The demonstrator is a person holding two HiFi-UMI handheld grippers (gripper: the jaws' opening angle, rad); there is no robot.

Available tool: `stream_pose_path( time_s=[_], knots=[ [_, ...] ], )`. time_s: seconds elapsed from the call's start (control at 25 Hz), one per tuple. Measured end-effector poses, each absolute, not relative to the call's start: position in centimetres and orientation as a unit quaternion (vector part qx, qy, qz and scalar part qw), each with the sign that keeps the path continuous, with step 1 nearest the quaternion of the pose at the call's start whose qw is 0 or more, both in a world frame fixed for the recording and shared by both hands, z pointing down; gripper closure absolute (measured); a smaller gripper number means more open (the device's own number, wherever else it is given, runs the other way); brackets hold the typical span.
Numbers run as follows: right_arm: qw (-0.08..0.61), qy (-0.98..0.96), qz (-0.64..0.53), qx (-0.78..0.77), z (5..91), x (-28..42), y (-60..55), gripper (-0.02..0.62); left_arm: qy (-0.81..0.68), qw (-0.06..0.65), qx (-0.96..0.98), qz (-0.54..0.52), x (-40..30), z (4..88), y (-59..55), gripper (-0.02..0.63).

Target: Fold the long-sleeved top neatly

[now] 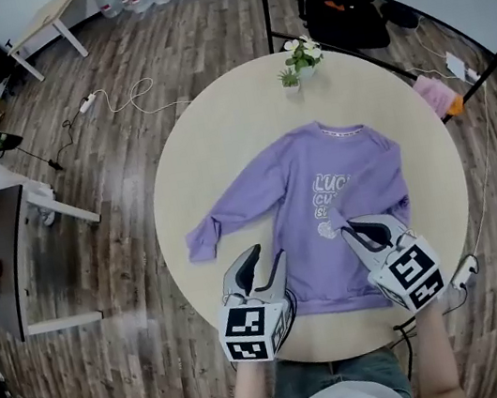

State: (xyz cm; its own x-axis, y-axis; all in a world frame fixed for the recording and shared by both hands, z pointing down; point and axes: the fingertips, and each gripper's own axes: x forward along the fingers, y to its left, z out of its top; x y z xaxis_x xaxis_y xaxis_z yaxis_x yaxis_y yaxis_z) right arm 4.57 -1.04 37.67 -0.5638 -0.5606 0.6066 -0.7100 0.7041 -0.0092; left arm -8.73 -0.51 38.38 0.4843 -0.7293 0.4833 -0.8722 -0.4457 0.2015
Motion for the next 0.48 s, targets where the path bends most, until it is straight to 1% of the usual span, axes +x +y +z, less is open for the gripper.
stream_pose_path(
  time_s=[0.16,0.28,0.48],
  knots=[
    [0.345,-0.870,0.146,0.320,42.7,2.1,1.0,0.548,-0.484,0.225,0.829,0.166,-9.5,39.1,0.0,0.432],
    [0.399,-0.859,0.136,0.289,46.3,0.6,2.5,0.548,-0.487,0.230,0.826,0.168,-10.1,39.6,0.4,0.432],
    [0.459,-0.845,0.128,0.243,50.4,-1.3,4.6,0.546,-0.489,0.239,0.820,0.175,-10.9,40.5,1.0,0.432]
  ],
)
